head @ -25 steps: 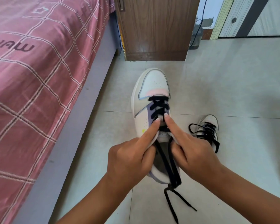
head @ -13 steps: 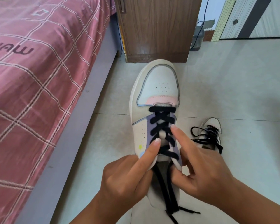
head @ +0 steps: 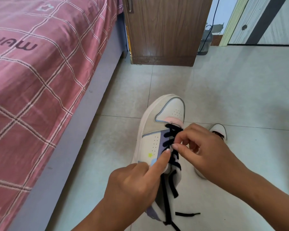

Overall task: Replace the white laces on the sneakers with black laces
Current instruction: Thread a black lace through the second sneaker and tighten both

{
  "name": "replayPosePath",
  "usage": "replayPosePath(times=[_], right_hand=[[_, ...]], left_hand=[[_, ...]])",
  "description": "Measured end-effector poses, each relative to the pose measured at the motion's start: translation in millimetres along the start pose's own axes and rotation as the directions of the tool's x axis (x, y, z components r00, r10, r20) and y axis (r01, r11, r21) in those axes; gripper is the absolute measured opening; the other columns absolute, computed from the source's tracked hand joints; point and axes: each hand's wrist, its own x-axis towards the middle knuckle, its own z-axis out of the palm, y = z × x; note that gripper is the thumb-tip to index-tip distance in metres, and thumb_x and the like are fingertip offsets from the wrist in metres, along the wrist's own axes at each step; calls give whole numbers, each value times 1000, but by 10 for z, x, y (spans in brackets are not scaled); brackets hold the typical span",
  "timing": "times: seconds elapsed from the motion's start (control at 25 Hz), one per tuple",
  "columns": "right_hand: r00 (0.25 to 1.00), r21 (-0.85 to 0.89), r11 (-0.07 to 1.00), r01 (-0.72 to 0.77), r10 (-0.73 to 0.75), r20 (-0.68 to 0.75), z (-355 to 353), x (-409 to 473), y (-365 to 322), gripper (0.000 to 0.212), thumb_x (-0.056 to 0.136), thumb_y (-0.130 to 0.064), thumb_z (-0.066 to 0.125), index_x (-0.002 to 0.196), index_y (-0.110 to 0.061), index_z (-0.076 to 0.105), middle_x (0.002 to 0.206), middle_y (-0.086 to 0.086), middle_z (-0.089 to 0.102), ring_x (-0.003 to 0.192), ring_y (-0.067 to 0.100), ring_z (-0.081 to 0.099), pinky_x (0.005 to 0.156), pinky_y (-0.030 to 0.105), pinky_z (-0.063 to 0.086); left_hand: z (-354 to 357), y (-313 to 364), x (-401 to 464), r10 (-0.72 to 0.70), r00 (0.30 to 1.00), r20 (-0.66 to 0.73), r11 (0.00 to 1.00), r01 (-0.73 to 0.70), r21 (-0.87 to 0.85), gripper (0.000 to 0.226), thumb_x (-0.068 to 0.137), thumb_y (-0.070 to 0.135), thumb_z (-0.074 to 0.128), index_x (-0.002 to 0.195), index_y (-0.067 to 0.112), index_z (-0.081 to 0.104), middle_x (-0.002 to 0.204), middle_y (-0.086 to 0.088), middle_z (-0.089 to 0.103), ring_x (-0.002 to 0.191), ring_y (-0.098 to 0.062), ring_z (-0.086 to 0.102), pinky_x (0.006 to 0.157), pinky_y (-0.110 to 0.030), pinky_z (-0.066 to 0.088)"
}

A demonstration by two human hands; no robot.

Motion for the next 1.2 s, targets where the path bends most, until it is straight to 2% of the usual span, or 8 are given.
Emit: replayPosePath(times=[0.4, 0.6, 0.68, 0.8, 0.92, 1.0, 1.08, 1.2], right_hand=[[911, 389, 849, -357, 408, -54, 245, 21, -83, 13, 83, -18, 67, 72, -23, 66, 74, 6, 62, 58, 2, 48, 58, 13, 39], [874, 414, 825, -384, 470, -125, 320, 34, -157, 13, 88, -20, 63, 76, -24, 62, 80, -5, 62, 68, -3, 54, 67, 9, 45], [846, 577, 698, -423, 533, -24, 307, 60, -168, 11, 87, -16, 64, 77, -20, 66, 75, -4, 66, 69, 5, 58, 73, 22, 52], [790, 714, 525, -463, 610, 63, 312, 70, -149, 6, 83, -13, 68, 79, -14, 64, 70, -3, 64, 67, 10, 58, 69, 24, 50], [723, 836, 156, -526, 600, 343, 345, 77, -69, 14, 74, -17, 71, 80, -14, 59, 70, -1, 62, 66, 12, 55, 67, 27, 45], [722, 841, 41, -540, 535, 438, 398, 80, -4, 14, 68, -20, 68, 76, -14, 59, 69, 1, 63, 64, 13, 56, 64, 27, 45], [734, 848, 47, -527, 529, 426, 495, 42, 66, 18, 70, -22, 67, 80, -11, 59, 71, 4, 62, 62, 13, 56, 64, 28, 48], [717, 725, 309, -616, 601, 353, 666, -83, 129, 26, 91, -34, 55, 97, -9, 59, 82, 3, 62, 71, 12, 59, 69, 31, 53]], left_hand=[[42, 38, -8, -37, 999, 0, 998, 37, 42, 43, 83, 2, 41, 105, 20, 74, 45, 2, 35, 37, -14, 30, 34, -21, 26], [61, 28, 26, -112, 994, -1, 994, 112, 9, 42, 81, 2, 44, 104, 19, 74, 45, 1, 39, 37, -16, 32, 35, -21, 28], [69, 25, 22, -140, 990, -4, 990, 140, -32, 42, 78, 2, 45, 104, 18, 74, 45, 1, 40, 36, -17, 32, 34, -21, 30], [95, 34, -25, -129, 992, -18, 990, 128, -65, 40, 80, 2, 47, 107, 17, 72, 45, 1, 41, 36, -17, 32, 34, -21, 30], [123, 26, -86, -117, 993, -35, 990, 113, -81, 40, 84, 2, 47, 117, 18, 65, 47, 0, 43, 37, -16, 35, 34, -24, 30], [123, 9, -116, -144, 989, -36, 979, 137, -150, 39, 86, 3, 46, 118, 16, 63, 48, 1, 43, 40, -14, 34, 37, -26, 34], [153, -14, -116, -266, 964, 8, 927, 258, -272, 39, 84, 7, 47, 117, 16, 66, 50, 7, 39, 47, -10, 30, 46, -13, 34], [323, -85, -117, -575, 804, 151, 754, 592, -284, 42, 84, 12, 49, 120, 27, 64, 49, 12, 37, 48, -9, 37, 52, -8, 33]])
